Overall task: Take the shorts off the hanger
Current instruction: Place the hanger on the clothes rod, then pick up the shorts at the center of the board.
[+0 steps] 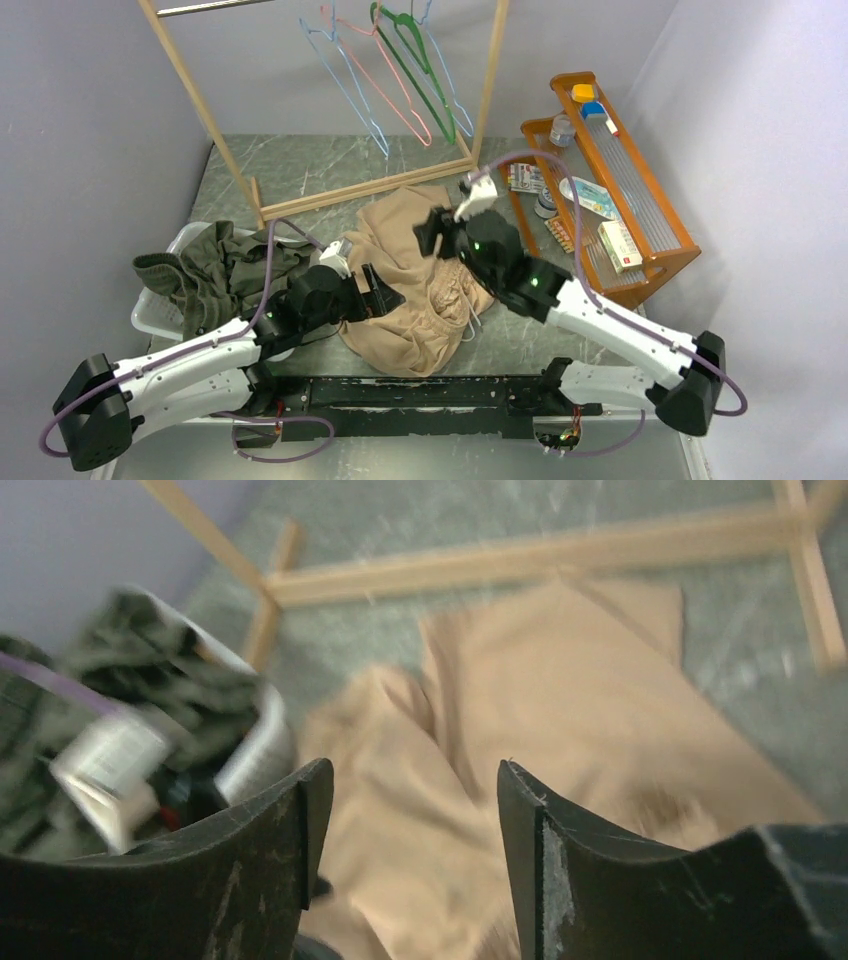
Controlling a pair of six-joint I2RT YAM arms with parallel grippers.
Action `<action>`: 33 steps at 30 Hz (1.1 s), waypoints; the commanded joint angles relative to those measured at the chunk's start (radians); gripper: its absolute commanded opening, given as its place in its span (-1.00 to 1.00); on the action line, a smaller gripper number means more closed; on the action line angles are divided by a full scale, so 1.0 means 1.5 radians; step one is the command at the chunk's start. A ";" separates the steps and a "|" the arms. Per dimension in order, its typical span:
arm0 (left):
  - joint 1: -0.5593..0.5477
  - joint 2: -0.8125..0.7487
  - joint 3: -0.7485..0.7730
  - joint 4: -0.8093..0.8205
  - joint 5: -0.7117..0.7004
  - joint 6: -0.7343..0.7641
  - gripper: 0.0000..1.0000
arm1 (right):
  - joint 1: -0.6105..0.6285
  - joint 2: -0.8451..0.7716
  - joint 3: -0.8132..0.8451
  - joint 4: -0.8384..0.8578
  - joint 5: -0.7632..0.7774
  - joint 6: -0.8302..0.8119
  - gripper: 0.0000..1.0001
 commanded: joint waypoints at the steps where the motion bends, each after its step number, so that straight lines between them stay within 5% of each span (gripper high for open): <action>1: -0.005 0.036 0.023 -0.007 0.032 -0.008 0.99 | -0.004 -0.091 -0.171 -0.077 0.076 0.178 0.32; 11: -0.062 0.244 0.185 0.023 0.060 0.104 0.99 | -0.009 -0.169 -0.271 -0.428 0.305 0.528 0.63; 19: -0.113 0.457 0.365 -0.062 -0.006 0.128 1.00 | -0.008 -0.213 -0.281 -0.782 0.396 0.983 0.67; 26: -0.134 0.561 0.498 -0.207 -0.117 0.128 0.99 | -0.008 -0.223 -0.292 -0.752 0.388 0.965 0.68; 33: -0.135 0.656 0.579 -0.280 -0.113 0.137 0.99 | -0.007 -0.277 -0.316 -0.743 0.393 0.974 0.68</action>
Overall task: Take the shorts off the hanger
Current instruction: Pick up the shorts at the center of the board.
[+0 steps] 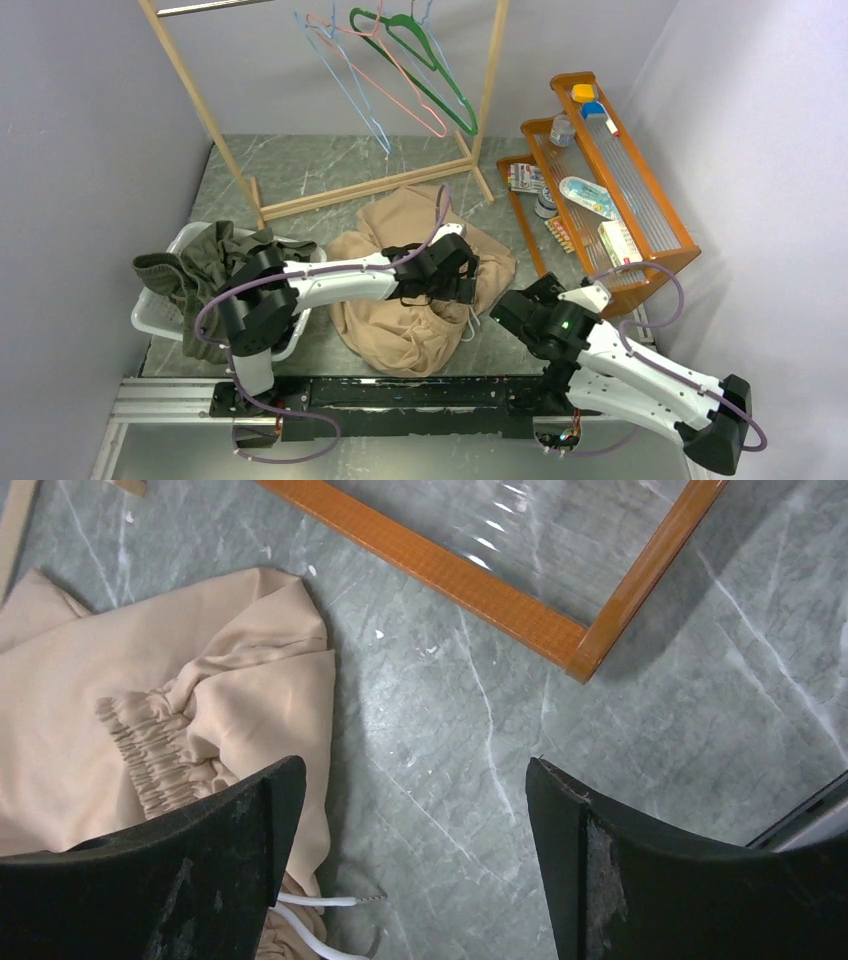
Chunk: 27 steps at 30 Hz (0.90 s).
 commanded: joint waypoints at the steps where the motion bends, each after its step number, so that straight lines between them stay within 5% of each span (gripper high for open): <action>1: -0.004 0.051 0.032 -0.058 -0.008 0.010 0.99 | -0.002 -0.038 -0.011 -0.008 0.043 0.027 0.68; 15: -0.023 0.157 0.011 -0.049 0.016 0.027 0.97 | -0.002 -0.050 -0.019 0.032 0.047 -0.021 0.68; 21: -0.038 0.184 -0.035 -0.061 -0.056 -0.017 -0.07 | -0.002 -0.047 -0.018 0.040 0.044 -0.031 0.68; 24: -0.040 0.163 -0.046 -0.091 -0.104 -0.036 -0.76 | -0.002 -0.050 -0.020 0.051 0.044 -0.043 0.68; 27: -0.046 0.072 -0.062 -0.103 -0.147 -0.045 -0.86 | -0.002 -0.050 -0.023 0.063 0.042 -0.055 0.68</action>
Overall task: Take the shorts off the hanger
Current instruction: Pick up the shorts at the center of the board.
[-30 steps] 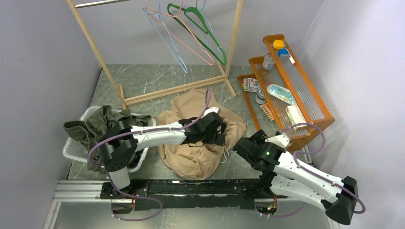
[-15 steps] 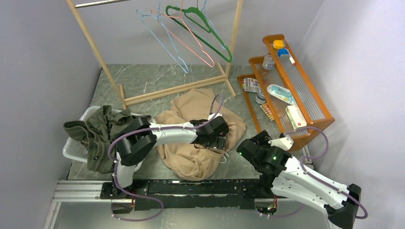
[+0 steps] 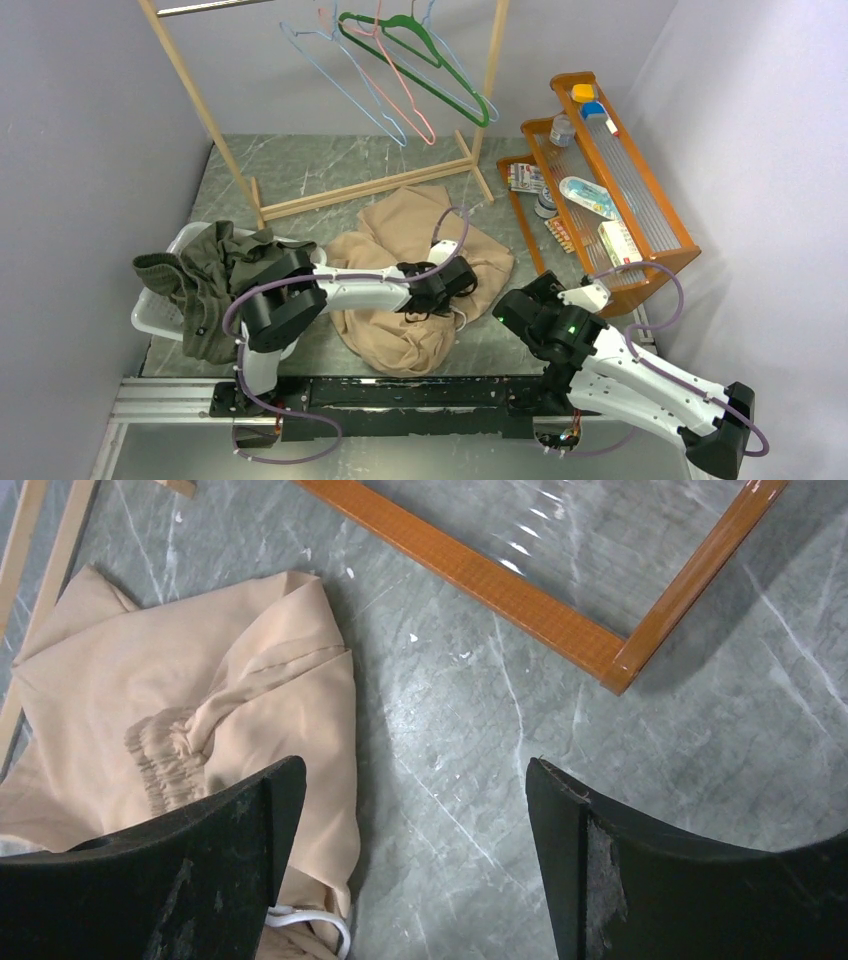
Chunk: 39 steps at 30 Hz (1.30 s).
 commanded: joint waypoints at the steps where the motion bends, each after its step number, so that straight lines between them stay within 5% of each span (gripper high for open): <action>1: -0.020 -0.062 -0.061 -0.076 -0.033 -0.034 -0.86 | -0.002 -0.002 -0.006 0.019 0.025 -0.015 0.68; 7: -0.048 -0.288 -0.036 -0.084 -0.076 0.021 -0.86 | -0.002 0.018 -0.002 0.024 0.022 -0.021 0.68; 13: -0.063 -0.425 -0.044 -0.020 0.037 0.093 -0.86 | -0.002 0.025 0.001 0.020 0.031 -0.012 0.68; 19: -0.079 -0.443 -0.059 -0.065 0.003 0.080 -0.84 | -0.002 0.014 -0.006 0.028 0.034 -0.015 0.68; 22: -0.058 -0.406 -0.086 -0.111 -0.061 0.047 -0.56 | -0.002 0.013 -0.009 0.048 0.035 -0.032 0.68; 28: 0.065 -0.346 -0.171 0.012 0.044 0.078 -0.51 | -0.002 0.025 -0.006 0.048 0.027 -0.034 0.68; 32: 0.107 -0.310 -0.182 0.046 0.052 0.107 -0.10 | -0.002 0.022 -0.013 0.056 0.021 -0.035 0.68; 39: 0.136 -0.244 -0.202 0.018 0.031 0.029 0.99 | -0.002 0.011 -0.020 0.068 0.021 -0.044 0.68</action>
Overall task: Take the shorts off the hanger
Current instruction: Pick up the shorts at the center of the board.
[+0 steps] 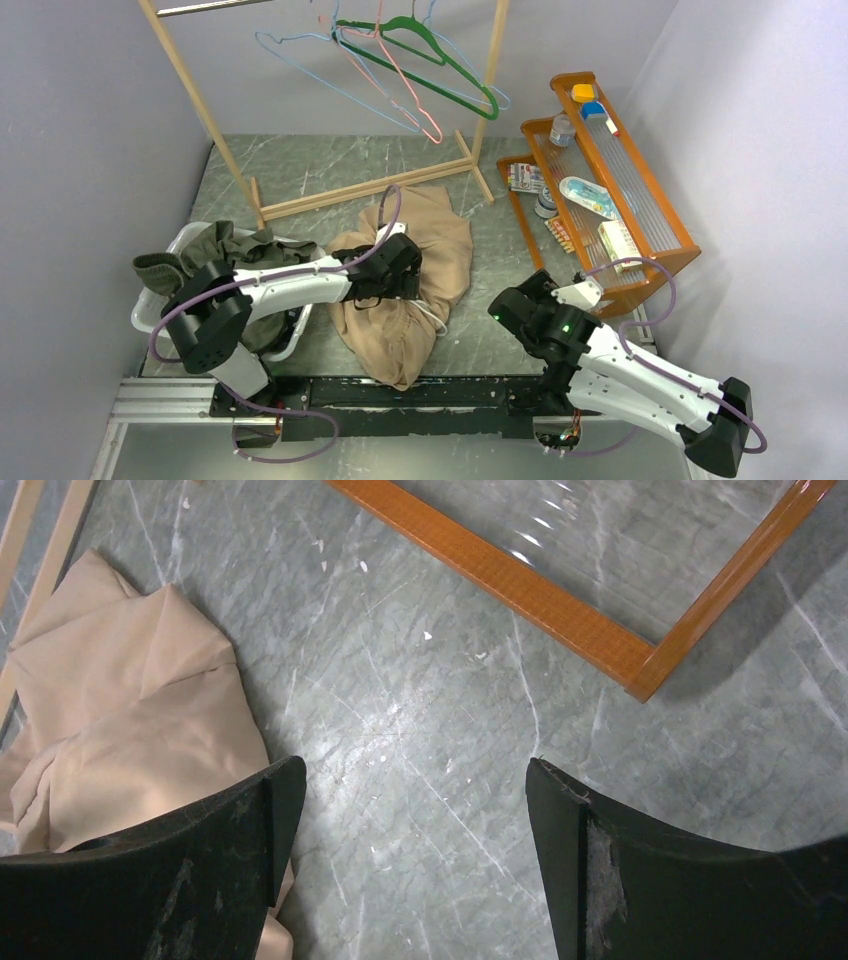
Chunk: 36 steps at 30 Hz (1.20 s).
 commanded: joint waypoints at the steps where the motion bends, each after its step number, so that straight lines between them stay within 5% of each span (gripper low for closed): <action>1: 0.015 0.012 -0.029 0.049 0.013 -0.030 1.00 | -0.002 -0.010 -0.008 0.011 0.016 -0.006 0.68; 8: 0.034 0.062 -0.038 0.179 0.115 0.017 0.99 | -0.002 -0.005 -0.010 0.038 0.015 -0.042 0.68; 14: 0.022 0.224 0.076 0.097 0.103 0.009 0.97 | -0.002 -0.009 -0.013 0.046 0.013 -0.050 0.68; 17: -0.007 0.281 0.101 0.043 0.055 -0.022 0.64 | -0.002 -0.014 -0.016 0.047 0.013 -0.051 0.68; 21: -0.057 0.298 0.090 0.021 0.011 -0.068 -0.12 | -0.002 -0.018 -0.025 0.061 0.014 -0.056 0.68; 25: -0.096 0.238 0.079 -0.020 -0.059 -0.113 -0.84 | -0.002 -0.010 -0.028 0.074 0.015 -0.064 0.68; 36: -0.123 -0.167 0.107 -0.193 -0.305 -0.145 -0.86 | -0.002 -0.001 -0.023 0.070 0.015 -0.064 0.68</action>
